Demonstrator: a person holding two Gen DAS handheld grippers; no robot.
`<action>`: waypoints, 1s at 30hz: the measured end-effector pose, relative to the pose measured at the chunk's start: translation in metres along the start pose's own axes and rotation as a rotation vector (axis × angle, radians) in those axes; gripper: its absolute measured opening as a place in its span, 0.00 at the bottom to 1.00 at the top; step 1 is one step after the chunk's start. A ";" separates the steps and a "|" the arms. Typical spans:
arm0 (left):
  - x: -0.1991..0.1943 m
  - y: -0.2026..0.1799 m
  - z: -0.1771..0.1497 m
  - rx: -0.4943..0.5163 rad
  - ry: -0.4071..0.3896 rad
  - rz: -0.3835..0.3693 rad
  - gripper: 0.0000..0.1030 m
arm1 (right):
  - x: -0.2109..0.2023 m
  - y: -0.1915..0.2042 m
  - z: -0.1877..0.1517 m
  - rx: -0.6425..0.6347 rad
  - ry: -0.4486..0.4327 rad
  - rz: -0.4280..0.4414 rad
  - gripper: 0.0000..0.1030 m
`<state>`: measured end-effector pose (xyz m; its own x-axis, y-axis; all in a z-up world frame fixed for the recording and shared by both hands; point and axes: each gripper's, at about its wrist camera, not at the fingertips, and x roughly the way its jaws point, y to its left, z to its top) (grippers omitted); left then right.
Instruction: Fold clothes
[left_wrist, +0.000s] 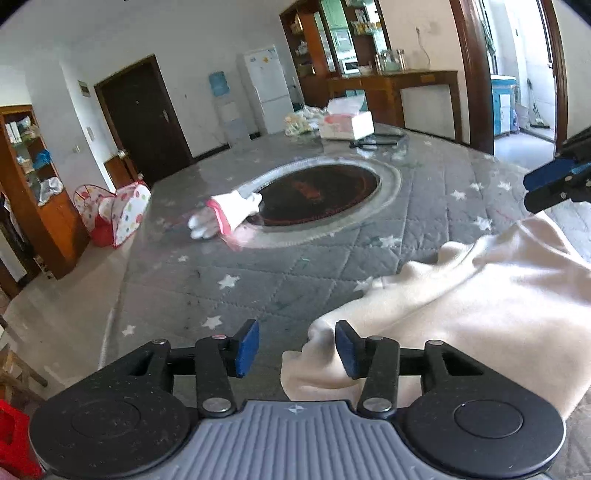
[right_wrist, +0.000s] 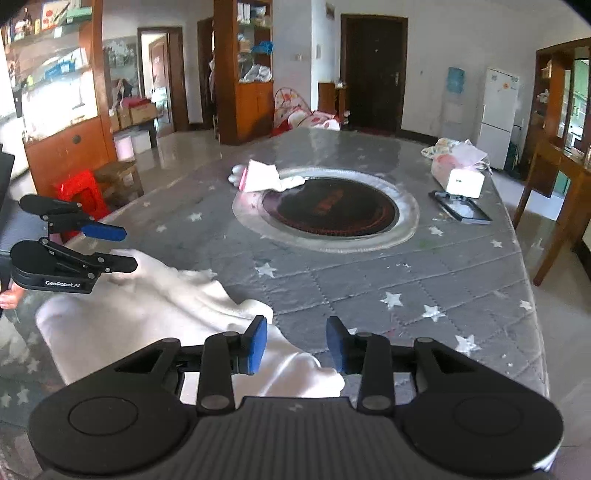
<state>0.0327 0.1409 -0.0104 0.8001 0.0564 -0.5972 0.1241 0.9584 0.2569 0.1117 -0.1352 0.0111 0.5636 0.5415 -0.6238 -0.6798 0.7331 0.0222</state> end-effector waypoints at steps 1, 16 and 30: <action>-0.004 -0.002 0.000 0.000 0.002 0.000 0.47 | -0.002 0.003 -0.002 -0.001 -0.003 0.010 0.31; -0.027 -0.023 -0.021 -0.044 0.098 -0.064 0.47 | 0.021 0.001 -0.027 0.100 0.058 0.003 0.17; -0.041 -0.043 -0.025 -0.064 0.060 -0.123 0.48 | 0.072 0.024 -0.006 0.086 0.103 0.028 0.17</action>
<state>-0.0204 0.1048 -0.0160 0.7442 -0.0481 -0.6662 0.1801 0.9749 0.1308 0.1330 -0.0813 -0.0383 0.4910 0.5207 -0.6984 -0.6496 0.7530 0.1048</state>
